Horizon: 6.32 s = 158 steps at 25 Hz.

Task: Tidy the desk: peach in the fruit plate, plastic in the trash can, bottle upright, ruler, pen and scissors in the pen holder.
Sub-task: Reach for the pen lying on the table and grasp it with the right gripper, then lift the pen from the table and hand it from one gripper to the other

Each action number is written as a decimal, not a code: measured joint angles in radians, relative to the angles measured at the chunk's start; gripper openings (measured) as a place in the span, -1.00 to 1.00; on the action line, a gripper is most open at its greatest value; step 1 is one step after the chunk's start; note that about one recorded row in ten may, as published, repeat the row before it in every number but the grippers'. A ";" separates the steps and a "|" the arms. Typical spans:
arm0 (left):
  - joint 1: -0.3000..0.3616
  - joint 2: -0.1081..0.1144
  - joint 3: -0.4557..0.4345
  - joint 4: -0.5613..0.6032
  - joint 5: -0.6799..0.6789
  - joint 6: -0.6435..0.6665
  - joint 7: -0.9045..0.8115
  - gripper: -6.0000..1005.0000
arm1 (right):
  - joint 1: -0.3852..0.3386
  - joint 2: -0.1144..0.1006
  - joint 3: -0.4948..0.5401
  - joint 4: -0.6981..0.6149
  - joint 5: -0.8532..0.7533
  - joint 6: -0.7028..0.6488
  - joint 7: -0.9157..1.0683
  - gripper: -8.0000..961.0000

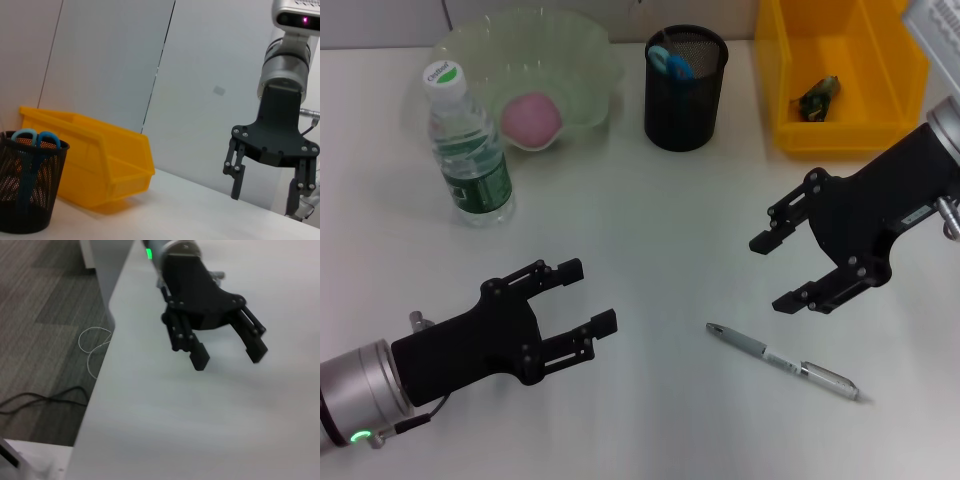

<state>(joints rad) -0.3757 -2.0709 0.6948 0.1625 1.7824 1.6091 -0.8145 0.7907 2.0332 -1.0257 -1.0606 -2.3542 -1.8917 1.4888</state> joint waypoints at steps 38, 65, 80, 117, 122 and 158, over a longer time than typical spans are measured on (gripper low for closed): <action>-0.005 0.003 0.170 0.092 0.009 0.009 0.011 0.53 | 0.071 0.053 -0.477 0.025 -0.230 0.112 0.711 0.30; -0.017 0.005 0.245 0.160 0.009 0.004 -0.037 0.53 | 0.036 0.059 -0.663 -0.017 -0.193 0.217 0.748 0.23; -0.012 0.005 0.241 0.160 0.009 0.004 -0.033 0.53 | 0.026 0.059 -0.725 -0.022 -0.183 0.255 0.750 0.05; -0.017 0.006 0.233 0.170 0.009 0.006 -0.040 0.53 | 0.014 0.059 -0.807 -0.039 -0.182 0.294 0.741 -0.41; -0.014 0.006 0.233 0.175 0.008 0.009 -0.040 0.53 | 0.014 0.059 -0.819 -0.039 -0.186 0.294 0.740 -0.52; -0.085 0.002 0.271 0.168 0.012 -0.014 -0.181 0.53 | -0.002 0.050 -0.494 -0.124 -0.152 0.105 0.398 -0.72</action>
<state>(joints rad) -0.4611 -2.0684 0.9654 0.3303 1.7947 1.5955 -0.9954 0.7884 2.0832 -1.5199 -1.1847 -2.5057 -1.7867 1.8864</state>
